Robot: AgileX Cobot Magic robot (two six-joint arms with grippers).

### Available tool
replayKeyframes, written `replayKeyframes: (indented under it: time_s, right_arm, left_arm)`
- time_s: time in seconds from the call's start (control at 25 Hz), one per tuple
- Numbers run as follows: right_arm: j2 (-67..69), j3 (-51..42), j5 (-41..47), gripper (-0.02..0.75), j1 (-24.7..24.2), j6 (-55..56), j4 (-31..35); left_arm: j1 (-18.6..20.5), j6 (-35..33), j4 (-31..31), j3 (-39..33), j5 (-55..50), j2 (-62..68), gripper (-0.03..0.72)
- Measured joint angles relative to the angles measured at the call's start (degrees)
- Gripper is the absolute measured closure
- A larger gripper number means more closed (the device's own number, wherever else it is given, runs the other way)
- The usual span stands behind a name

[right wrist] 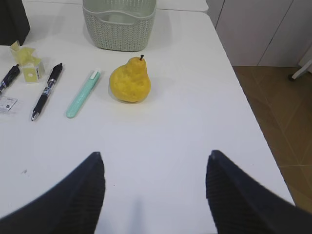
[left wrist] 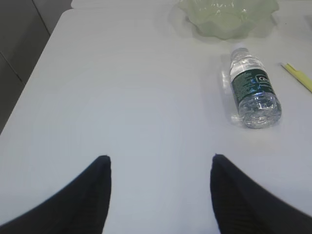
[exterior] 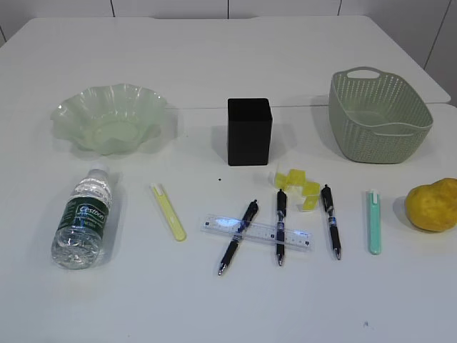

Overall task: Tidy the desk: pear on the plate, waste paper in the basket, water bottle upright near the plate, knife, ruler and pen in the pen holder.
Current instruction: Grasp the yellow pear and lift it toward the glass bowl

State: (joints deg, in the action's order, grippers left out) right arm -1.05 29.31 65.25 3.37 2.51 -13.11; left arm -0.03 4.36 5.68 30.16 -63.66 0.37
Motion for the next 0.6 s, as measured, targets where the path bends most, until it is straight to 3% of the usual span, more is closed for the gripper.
replayKeyframes:
  time_s: [0.6]
  right_arm:
    - [0.0, 0.0, 0.0, 0.253, 0.0, 0.0, 0.0]
  left_arm:
    - [0.0, 0.0, 0.0, 0.0, 0.0, 0.0, 0.241]
